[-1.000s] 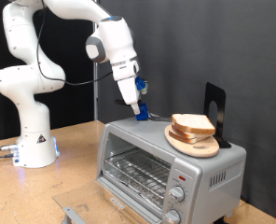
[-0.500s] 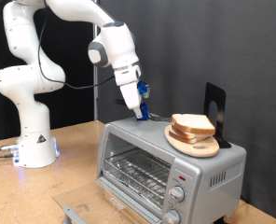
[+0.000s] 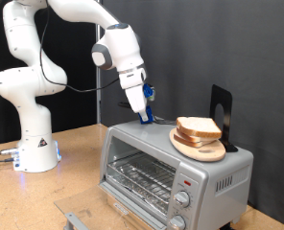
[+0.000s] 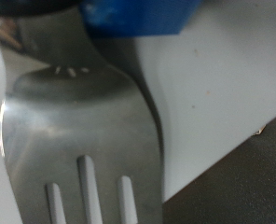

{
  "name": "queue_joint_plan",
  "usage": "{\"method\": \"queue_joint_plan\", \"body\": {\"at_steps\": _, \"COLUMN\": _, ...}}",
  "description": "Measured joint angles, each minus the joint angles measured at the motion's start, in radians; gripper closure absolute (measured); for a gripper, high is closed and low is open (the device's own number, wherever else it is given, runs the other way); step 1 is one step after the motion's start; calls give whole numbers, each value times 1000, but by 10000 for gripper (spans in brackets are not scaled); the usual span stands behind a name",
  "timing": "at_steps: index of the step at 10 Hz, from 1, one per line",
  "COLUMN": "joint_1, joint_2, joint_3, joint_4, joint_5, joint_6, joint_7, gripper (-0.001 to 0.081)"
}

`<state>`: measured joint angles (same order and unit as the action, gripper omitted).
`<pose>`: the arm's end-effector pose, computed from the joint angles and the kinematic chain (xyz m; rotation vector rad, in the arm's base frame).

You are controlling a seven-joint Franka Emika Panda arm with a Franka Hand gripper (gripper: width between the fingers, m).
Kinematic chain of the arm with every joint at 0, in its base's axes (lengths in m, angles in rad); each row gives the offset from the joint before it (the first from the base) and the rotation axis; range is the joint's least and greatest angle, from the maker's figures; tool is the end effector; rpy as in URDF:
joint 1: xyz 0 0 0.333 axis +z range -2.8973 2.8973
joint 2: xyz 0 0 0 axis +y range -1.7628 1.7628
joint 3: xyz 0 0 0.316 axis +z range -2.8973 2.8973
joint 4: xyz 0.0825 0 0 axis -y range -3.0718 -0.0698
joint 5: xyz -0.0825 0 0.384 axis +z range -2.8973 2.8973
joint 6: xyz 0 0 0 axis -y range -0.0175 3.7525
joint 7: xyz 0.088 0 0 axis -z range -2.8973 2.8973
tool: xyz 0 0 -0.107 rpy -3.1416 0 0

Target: Make a piece of toast with the oven

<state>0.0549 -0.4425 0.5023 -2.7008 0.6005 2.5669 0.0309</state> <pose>0.3527 0.2003 0.3777 -2.8632 -0.0749 -0.3374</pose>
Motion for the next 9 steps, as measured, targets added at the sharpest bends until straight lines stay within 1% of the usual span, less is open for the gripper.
{"method": "queue_joint_plan", "body": {"at_steps": 2, "joint_1": -1, "joint_2": 2, "joint_3": 2, "joint_4": 0, "joint_5": 0, "joint_6": 6, "joint_7": 4, "gripper": 381}}
{"method": "queue_joint_plan", "body": {"at_steps": 5, "joint_1": -5, "joint_2": 4, "joint_3": 3, "joint_4": 0, "joint_5": 9, "joint_6": 9, "joint_7": 5, "gripper": 380}}
{"method": "queue_joint_plan", "body": {"at_steps": 6, "joint_1": 3, "joint_2": 2, "joint_3": -10, "joint_4": 1, "joint_5": 45, "joint_6": 9, "joint_7": -22, "gripper": 380}}
{"method": "queue_joint_plan", "body": {"at_steps": 7, "joint_1": 26, "joint_2": -14, "joint_3": -43, "joint_4": 2, "joint_5": 98, "joint_6": -7, "joint_7": -78, "gripper": 380}}
{"method": "queue_joint_plan", "body": {"at_steps": 8, "joint_1": 46, "joint_2": -43, "joint_3": -81, "joint_4": 5, "joint_5": 134, "joint_6": -42, "joint_7": -123, "gripper": 380}}
{"method": "queue_joint_plan", "body": {"at_steps": 9, "joint_1": 55, "joint_2": -80, "joint_3": -116, "joint_4": 10, "joint_5": 149, "joint_6": -103, "joint_7": -151, "gripper": 380}}
